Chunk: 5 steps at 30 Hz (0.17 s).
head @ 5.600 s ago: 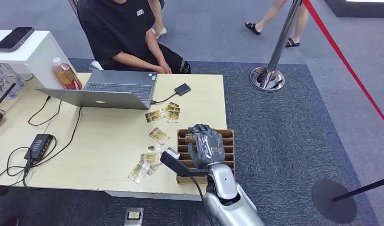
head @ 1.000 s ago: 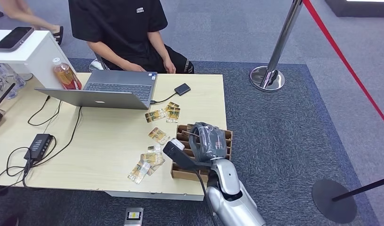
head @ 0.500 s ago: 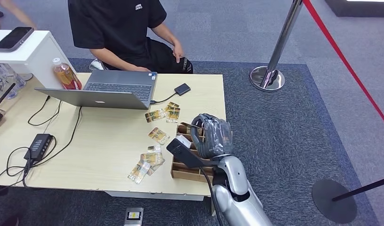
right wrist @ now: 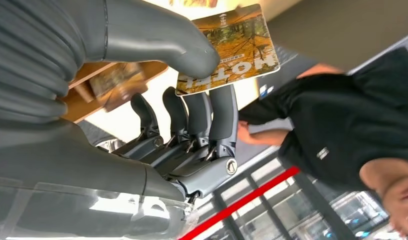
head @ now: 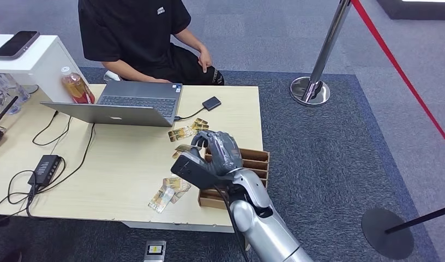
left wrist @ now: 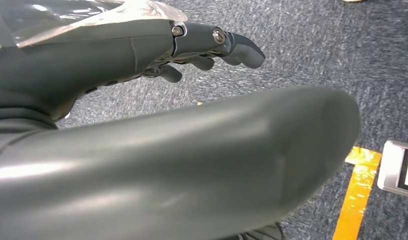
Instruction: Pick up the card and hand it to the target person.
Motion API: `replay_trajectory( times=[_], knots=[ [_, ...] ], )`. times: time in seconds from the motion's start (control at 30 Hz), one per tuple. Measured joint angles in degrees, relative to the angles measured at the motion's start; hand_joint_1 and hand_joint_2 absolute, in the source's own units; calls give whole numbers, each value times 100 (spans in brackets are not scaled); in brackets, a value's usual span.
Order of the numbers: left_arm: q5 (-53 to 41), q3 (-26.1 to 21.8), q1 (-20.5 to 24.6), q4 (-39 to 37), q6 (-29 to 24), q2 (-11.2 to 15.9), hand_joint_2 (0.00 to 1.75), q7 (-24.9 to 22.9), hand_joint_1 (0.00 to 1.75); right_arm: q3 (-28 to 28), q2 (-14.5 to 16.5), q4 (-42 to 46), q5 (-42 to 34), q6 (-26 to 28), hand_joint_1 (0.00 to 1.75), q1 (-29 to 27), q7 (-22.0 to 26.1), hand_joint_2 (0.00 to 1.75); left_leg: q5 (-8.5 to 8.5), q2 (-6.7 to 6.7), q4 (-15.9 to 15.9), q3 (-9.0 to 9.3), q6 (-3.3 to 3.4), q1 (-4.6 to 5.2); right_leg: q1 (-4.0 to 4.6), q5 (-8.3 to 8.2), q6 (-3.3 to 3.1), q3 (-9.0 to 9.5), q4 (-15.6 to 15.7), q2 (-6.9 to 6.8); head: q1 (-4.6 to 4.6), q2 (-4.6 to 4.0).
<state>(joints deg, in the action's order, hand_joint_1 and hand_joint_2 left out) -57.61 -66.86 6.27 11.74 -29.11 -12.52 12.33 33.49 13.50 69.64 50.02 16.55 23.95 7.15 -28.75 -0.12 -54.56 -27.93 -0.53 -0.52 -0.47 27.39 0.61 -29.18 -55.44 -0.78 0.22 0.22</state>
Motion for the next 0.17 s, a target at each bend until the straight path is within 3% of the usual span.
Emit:
replay_trajectory(
  times=[0.17],
  knots=[
    [-15, 0, 5, 0, 1, 0, 0, -13, 0, 186, 202, -318, -64, -79, 131, 191, 22, 175, 0, 0, 0, -2, 0, -1, 1, 0, 0, -1, 0, 0, 0, 0]
  ],
)
